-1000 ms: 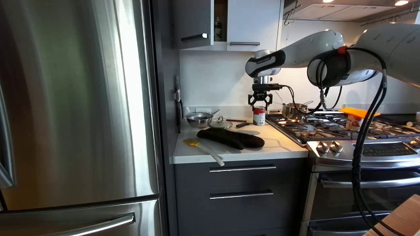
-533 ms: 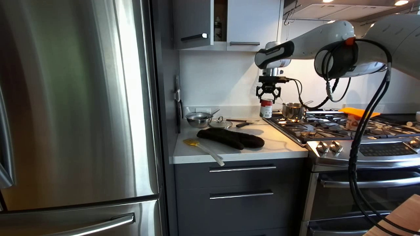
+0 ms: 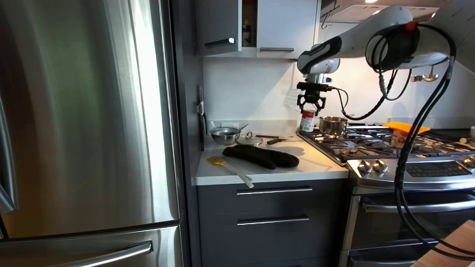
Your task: Put the can on the bottom left stove plate
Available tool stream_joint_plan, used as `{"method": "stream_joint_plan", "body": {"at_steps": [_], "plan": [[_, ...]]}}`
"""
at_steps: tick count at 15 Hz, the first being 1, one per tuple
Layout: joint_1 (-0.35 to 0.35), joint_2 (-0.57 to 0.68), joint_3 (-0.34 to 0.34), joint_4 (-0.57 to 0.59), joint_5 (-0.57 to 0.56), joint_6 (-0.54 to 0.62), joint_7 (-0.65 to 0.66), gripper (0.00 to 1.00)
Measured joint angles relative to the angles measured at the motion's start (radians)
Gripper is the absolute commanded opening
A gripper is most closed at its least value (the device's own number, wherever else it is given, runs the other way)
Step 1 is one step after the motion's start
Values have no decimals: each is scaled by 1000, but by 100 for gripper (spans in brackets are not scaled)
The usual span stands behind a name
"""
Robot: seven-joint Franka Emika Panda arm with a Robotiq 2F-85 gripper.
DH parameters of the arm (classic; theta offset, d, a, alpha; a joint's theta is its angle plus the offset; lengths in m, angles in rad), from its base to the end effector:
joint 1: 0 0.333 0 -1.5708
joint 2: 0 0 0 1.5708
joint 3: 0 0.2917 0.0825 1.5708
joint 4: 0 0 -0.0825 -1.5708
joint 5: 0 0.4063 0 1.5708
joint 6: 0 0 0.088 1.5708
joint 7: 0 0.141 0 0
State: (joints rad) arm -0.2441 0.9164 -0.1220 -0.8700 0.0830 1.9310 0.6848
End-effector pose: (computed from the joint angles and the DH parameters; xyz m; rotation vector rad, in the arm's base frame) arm 0.7654 -0.2455 0.3144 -2.7252 1.5238 -0.2340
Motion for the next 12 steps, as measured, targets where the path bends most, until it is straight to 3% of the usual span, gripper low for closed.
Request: {"method": "stream_joint_plan", "body": {"at_steps": [8, 12], "plan": [[-17, -193, -25, -362, 59, 189, 195, 58], [-15, -301, -67, -549, 61, 230, 256, 58]]}}
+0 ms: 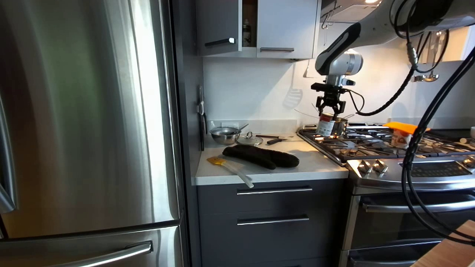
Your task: Put the can on the bottom left stove plate
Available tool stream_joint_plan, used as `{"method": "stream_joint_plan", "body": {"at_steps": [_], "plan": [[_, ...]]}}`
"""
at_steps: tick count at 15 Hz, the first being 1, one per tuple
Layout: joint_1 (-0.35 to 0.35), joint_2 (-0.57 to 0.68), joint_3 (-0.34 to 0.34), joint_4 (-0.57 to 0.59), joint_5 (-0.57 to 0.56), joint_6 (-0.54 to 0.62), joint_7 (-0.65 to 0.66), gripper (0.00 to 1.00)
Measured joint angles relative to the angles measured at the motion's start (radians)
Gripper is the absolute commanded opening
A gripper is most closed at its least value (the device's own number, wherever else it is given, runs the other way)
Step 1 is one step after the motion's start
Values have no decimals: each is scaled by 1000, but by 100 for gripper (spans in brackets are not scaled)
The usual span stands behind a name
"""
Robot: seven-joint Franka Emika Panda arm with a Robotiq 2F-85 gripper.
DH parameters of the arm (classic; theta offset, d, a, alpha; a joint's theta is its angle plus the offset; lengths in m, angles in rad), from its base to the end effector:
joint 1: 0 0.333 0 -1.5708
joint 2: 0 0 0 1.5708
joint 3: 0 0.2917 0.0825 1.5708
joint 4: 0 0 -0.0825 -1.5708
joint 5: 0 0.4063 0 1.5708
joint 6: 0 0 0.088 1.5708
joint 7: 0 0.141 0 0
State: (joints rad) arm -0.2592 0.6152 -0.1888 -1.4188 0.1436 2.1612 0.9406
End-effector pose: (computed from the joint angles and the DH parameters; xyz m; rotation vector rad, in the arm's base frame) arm 0.6814 -0.2934 0.2932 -2.3393 2.0085 -0.2007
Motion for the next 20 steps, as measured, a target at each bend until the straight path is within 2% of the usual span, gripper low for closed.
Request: {"method": "stream_joint_plan", "body": {"at_steps": [5, 6, 9, 13, 14, 20], "plan": [[6, -160, -84, -236, -13, 3, 18, 58], [8, -196, -104, -286, -27, 4, 20, 83], [11, -294, -149, -411, -85, 26, 29, 83], [21, -326, -152, -450, -91, 36, 36, 83], [24, -326, -152, -452, -91, 37, 39, 58], [26, -288, -147, -432, -91, 70, 39, 58]]}}
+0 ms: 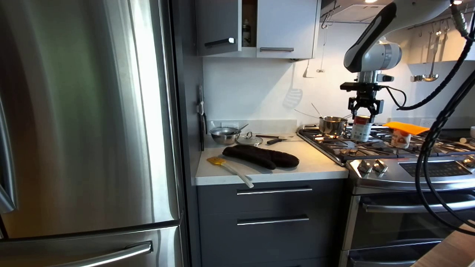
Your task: Put the can on the bottom left stove plate
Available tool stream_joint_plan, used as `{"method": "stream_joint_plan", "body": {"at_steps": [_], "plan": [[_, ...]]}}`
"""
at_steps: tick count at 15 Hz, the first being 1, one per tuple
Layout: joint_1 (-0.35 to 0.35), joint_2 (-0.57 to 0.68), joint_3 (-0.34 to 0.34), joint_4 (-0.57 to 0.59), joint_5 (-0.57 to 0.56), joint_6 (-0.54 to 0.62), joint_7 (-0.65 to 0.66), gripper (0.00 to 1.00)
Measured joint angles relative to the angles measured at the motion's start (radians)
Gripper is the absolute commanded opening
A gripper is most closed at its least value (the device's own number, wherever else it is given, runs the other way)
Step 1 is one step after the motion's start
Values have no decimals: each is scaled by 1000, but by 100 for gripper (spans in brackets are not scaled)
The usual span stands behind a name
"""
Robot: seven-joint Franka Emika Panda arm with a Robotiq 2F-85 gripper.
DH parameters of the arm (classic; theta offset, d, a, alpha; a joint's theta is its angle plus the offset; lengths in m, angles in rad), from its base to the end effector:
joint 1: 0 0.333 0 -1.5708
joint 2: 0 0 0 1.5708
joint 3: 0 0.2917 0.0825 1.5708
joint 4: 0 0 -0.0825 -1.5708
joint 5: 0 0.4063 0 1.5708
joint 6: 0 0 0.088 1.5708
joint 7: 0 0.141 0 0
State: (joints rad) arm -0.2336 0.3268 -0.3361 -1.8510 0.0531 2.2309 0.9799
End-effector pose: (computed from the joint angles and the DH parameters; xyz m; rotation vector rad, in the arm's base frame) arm 0.5514 -0.3418 0.2937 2.1982 -2.1754 0.1291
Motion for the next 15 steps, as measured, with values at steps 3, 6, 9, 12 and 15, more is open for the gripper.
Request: {"method": "stream_joint_plan", "body": {"at_steps": [3, 6, 9, 12, 15], "plan": [[-1, 41, -2, 38, -1, 36, 1, 58], [-6, 80, -10, 86, -1, 42, 3, 58], [-21, 120, -10, 137, -1, 33, 2, 58], [-33, 164, -11, 192, -1, 21, 1, 58], [-36, 210, -10, 244, -1, 15, 1, 58]]}}
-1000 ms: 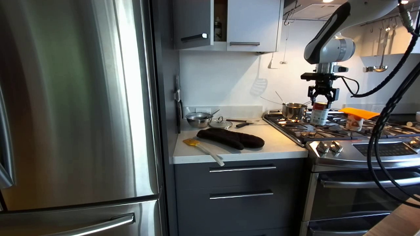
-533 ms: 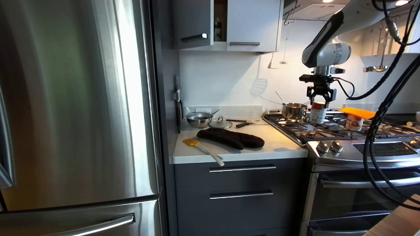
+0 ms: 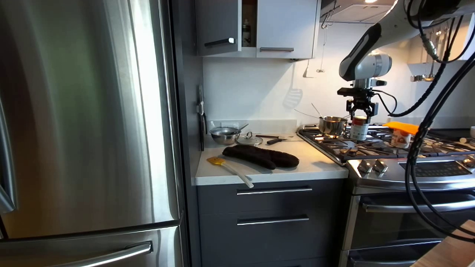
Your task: Put the can on the bottom left stove plate
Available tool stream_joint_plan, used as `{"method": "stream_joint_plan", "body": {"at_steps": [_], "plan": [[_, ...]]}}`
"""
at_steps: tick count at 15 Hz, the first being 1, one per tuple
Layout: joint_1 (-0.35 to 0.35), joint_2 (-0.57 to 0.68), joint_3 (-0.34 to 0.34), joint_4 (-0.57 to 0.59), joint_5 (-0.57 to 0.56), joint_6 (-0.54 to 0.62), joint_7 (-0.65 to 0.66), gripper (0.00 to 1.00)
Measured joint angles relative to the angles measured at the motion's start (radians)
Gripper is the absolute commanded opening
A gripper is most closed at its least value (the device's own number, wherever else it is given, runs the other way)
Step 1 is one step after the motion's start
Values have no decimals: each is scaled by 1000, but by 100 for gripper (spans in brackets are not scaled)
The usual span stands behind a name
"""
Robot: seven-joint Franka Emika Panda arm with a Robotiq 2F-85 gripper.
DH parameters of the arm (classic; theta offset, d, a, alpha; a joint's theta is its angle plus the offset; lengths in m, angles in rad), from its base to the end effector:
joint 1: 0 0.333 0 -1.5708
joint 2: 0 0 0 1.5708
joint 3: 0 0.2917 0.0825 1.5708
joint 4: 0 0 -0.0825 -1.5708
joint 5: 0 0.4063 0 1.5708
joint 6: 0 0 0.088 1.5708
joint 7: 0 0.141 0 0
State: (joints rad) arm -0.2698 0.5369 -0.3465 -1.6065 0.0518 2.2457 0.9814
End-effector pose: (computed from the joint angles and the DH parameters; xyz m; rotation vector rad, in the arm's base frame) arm 0.5939 -0.3891 0.2786 2.1430 -2.1423 0.2357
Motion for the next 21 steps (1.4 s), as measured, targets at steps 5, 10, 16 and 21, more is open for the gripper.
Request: {"method": "stream_joint_plan", "body": {"at_steps": [5, 10, 16, 21], "plan": [[-5, 75, 0, 78, 1, -15, 0, 58], [-10, 130, 2, 134, 4, -21, 0, 58], [-14, 166, 7, 171, 11, -45, 0, 58], [-18, 182, 8, 191, 13, -47, 0, 58]]}}
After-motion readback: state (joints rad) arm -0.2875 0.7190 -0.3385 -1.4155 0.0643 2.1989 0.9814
